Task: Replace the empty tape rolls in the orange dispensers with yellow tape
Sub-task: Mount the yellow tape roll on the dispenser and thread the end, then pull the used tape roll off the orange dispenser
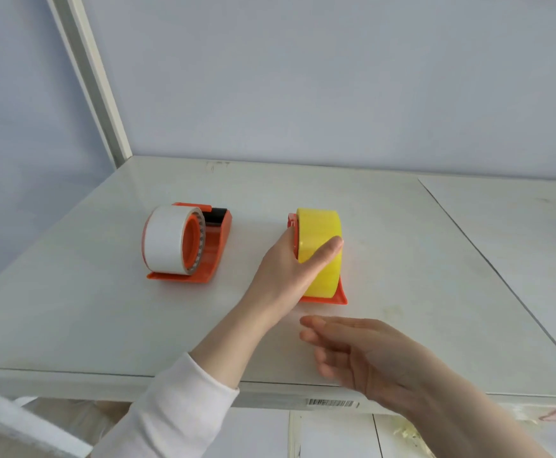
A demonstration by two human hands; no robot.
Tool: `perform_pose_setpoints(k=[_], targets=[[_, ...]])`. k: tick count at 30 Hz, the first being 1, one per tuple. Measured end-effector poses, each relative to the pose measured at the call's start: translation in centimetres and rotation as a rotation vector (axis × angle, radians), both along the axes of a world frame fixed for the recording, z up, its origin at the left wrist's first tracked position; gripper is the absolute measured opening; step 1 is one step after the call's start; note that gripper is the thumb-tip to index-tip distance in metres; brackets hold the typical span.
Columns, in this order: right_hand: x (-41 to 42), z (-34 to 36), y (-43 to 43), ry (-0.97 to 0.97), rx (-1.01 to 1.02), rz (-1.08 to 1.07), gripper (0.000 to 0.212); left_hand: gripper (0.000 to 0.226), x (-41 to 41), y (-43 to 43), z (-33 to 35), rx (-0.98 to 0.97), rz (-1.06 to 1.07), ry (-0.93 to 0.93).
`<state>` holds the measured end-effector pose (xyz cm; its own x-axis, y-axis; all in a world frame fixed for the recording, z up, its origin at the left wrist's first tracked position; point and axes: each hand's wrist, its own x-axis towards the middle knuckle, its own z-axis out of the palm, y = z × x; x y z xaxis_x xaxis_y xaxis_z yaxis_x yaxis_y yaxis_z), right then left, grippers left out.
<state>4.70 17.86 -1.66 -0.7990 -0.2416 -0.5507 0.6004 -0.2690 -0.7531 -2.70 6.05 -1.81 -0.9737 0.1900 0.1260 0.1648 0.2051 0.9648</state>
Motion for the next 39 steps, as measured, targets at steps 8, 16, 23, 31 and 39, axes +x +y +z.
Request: perform_pose_setpoints(k=[8, 16, 23, 31, 39], targets=[[0.6, 2.5, -7.1, 0.479, 0.315, -0.028, 0.033, 0.029, 1.2, -11.5, 3.4, 0.339, 0.302, 0.523], [-6.9, 0.7, -17.8, 0.707, 0.704, -0.179, 0.075, 0.130, -3.0, -20.7, -1.1, -0.097, -0.088, 0.085], [-7.5, 0.3, -18.9, 0.768, 0.546, -0.246, 0.036, 0.141, -4.8, -19.8, -2.6, -0.183, -0.293, -0.060], [-6.2, 2.9, -19.0, 0.811, 0.560, -0.222, 0.017, 0.130, -2.9, -19.4, -3.3, -0.248, -0.289, 0.081], [-7.7, 6.8, -17.8, 0.665, 0.393, -0.265, 0.028, 0.130, -1.3, -18.7, -3.2, -0.392, -0.274, 0.156]])
